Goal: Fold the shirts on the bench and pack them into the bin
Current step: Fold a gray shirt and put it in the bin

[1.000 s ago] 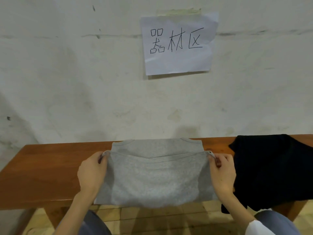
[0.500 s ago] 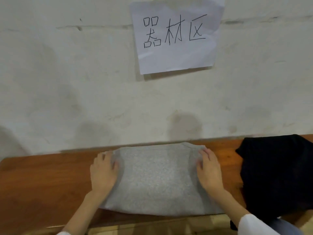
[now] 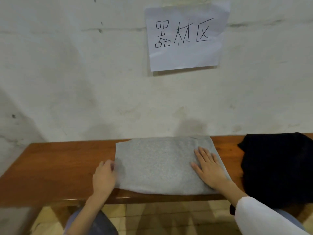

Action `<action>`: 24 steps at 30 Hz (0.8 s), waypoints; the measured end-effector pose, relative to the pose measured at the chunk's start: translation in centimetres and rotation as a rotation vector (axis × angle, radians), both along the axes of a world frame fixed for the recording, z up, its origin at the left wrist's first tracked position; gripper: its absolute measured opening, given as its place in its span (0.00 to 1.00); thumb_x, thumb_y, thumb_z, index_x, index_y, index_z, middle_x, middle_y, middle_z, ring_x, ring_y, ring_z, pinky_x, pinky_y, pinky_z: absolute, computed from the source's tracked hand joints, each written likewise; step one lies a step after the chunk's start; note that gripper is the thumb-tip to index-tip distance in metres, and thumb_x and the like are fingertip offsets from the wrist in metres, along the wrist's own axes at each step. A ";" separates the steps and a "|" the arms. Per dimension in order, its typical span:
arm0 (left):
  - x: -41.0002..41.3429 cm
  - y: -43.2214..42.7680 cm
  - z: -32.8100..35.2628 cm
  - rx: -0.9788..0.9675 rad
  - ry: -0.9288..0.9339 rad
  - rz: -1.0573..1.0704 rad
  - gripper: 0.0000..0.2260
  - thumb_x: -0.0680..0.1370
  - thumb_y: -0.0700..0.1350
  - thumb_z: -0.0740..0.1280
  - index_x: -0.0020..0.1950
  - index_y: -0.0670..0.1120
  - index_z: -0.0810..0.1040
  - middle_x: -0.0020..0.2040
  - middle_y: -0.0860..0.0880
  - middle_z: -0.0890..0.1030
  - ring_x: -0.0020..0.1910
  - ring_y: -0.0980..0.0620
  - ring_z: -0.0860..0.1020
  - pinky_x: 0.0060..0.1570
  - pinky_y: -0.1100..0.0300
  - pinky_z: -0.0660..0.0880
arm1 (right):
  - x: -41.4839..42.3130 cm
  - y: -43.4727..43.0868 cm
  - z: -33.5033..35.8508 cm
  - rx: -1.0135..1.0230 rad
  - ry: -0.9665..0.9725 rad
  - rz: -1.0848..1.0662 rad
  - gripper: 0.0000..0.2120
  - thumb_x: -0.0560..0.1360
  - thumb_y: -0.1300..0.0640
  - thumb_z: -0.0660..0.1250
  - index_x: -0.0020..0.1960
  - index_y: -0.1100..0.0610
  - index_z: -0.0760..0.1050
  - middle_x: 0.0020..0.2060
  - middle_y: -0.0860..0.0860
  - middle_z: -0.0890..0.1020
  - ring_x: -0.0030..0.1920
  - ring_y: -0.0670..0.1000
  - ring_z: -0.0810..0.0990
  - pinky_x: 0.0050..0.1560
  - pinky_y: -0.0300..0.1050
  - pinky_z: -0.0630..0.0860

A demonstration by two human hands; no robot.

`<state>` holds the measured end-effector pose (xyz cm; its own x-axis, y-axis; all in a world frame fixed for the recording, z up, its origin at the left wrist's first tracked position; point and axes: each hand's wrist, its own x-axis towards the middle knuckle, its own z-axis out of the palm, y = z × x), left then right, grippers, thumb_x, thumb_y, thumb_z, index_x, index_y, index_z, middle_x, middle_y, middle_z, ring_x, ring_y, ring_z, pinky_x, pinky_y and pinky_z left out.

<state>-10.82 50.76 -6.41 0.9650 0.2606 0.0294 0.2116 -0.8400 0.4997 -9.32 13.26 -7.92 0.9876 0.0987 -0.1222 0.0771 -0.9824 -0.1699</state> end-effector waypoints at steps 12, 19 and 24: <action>-2.9 0.5 3.5 -0.593 0.292 -0.113 0.08 0.74 0.39 0.71 0.52 0.44 0.80 0.51 0.48 0.80 0.50 0.51 0.77 0.43 0.63 0.72 | -3.4 6.6 -0.9 0.040 -0.048 0.004 0.54 0.57 0.31 0.11 0.78 0.50 0.40 0.77 0.51 0.42 0.77 0.51 0.39 0.73 0.51 0.34; -1.8 -1.6 3.1 -0.621 0.077 -0.050 0.12 0.80 0.48 0.62 0.49 0.38 0.73 0.49 0.37 0.77 0.48 0.40 0.76 0.45 0.56 0.71 | -3.4 6.8 -1.1 0.023 -0.067 -0.003 0.53 0.58 0.32 0.11 0.78 0.49 0.39 0.77 0.51 0.42 0.77 0.52 0.39 0.73 0.52 0.35; -2.9 -0.6 1.9 -0.537 0.065 0.001 0.07 0.79 0.44 0.64 0.54 0.47 0.68 0.47 0.48 0.77 0.46 0.49 0.78 0.43 0.56 0.77 | -3.3 6.8 -1.0 0.014 -0.056 0.008 0.49 0.61 0.33 0.15 0.77 0.50 0.37 0.77 0.52 0.41 0.76 0.52 0.38 0.73 0.52 0.34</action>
<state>-13.69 50.15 -4.47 0.9601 0.2237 -0.1676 0.2568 -0.4694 0.8448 -12.61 20.09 -8.94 0.9920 0.1076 -0.0655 0.0944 -0.9793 -0.1793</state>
